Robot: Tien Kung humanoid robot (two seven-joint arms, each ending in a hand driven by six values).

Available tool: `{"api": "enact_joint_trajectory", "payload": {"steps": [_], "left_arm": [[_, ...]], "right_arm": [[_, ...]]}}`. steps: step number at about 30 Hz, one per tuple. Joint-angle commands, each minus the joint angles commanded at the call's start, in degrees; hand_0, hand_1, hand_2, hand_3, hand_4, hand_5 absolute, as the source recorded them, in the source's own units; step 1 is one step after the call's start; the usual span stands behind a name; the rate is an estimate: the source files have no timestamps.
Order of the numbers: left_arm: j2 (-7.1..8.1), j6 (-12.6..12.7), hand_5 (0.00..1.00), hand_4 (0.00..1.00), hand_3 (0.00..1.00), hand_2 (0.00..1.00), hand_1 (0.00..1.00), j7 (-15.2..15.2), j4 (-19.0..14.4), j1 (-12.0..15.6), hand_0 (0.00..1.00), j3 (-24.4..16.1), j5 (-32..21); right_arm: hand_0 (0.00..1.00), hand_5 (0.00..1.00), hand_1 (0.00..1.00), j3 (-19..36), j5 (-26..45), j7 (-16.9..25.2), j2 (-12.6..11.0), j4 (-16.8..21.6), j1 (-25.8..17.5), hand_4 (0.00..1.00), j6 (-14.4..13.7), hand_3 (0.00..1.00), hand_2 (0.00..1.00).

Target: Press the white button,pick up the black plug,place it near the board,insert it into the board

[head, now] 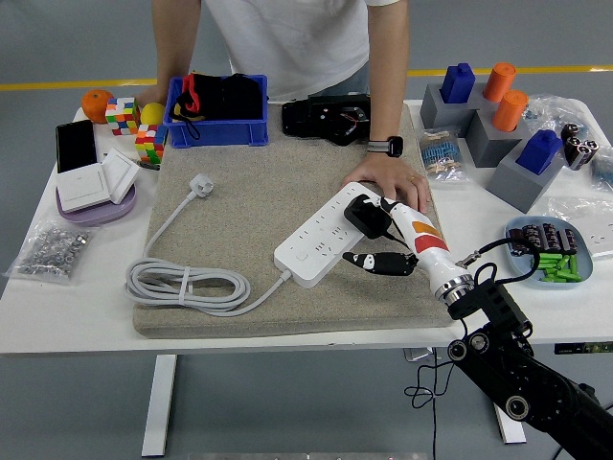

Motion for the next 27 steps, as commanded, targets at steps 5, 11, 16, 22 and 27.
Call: {"api": "enact_joint_trajectory", "payload": {"steps": [5,11,16,22,27], "left_arm": [[0.02,-0.05,0.192,0.571,0.685,0.659,0.675,0.02,0.0,0.07,0.684,0.01,0.09],[0.11,-0.07,0.193,0.571,0.685,0.659,0.676,0.03,0.0,-0.05,0.684,0.01,0.08],[0.16,-0.06,0.192,0.57,0.685,0.659,0.675,0.03,0.0,-0.07,0.684,-0.07,0.12],[0.17,-0.06,0.193,0.568,0.686,0.659,0.676,0.06,0.0,-0.07,0.683,-0.1,0.16],[0.15,0.0,0.195,0.567,0.686,0.659,0.676,0.02,0.0,0.04,0.684,-0.14,-0.09]], "right_arm": [[0.819,0.258,0.76,-0.75,0.1,-0.13,0.22,-0.69,0.88,0.998,0.06,0.723,0.697],[0.818,0.256,0.759,-1.66,0.32,-0.24,0.56,-1.89,2.61,0.998,0.11,0.723,0.698],[0.819,0.257,0.76,-2.35,0.4,-0.61,0.76,-3.15,4.14,0.998,0.27,0.724,0.699],[0.82,0.257,0.76,-3.36,0.56,-1.19,0.83,-5.05,5.96,0.998,0.86,0.729,0.703],[0.82,0.256,0.761,-3.07,0.68,-1.31,0.32,-5.35,6.05,0.998,1.03,0.729,0.704]]}}
